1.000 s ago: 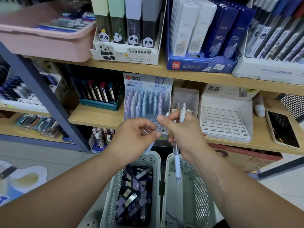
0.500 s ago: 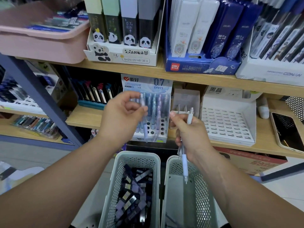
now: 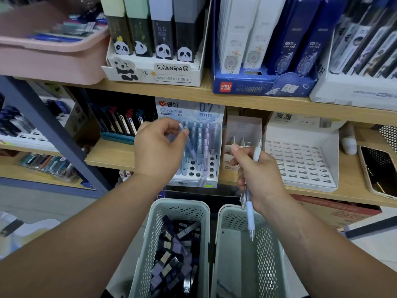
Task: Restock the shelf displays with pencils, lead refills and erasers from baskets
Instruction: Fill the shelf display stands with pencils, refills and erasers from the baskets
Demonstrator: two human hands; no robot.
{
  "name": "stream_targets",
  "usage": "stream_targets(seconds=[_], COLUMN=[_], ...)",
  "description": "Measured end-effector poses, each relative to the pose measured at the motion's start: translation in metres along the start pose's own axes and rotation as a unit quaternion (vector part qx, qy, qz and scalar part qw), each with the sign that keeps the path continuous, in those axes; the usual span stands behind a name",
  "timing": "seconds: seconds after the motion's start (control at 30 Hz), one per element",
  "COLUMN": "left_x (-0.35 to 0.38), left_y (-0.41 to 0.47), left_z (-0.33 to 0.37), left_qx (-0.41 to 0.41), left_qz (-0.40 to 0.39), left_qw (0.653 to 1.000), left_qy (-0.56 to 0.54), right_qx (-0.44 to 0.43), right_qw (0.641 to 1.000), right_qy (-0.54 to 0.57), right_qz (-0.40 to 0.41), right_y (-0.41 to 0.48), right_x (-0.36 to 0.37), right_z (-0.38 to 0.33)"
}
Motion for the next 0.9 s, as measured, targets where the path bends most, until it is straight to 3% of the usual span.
stream_targets(seconds=[0.7,0.9], left_x=[0.021,0.017], left_y=[0.005,-0.003], left_z=[-0.014,0.007], left_qx=[0.108,0.147], left_qz=[-0.035,-0.012], left_qw=[0.973,0.974], left_qy=[0.201,0.169], right_qx=[0.012,0.034], right_qw=[0.999,0.994], right_qy=[0.046,0.102], right_qz=[0.013,0.030], right_y=[0.010,0.003], right_x=[-0.017,-0.016], right_z=[0.004,-0.006])
Point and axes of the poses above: each hand's wrist, its own y-axis towards the middle knuckle, its own x-axis out of the palm, z = x × y, the point moved 1 cm from there along y, towards the middle knuckle, and after that the axes turned 13 degrees about -y, right-handed, at the moved point
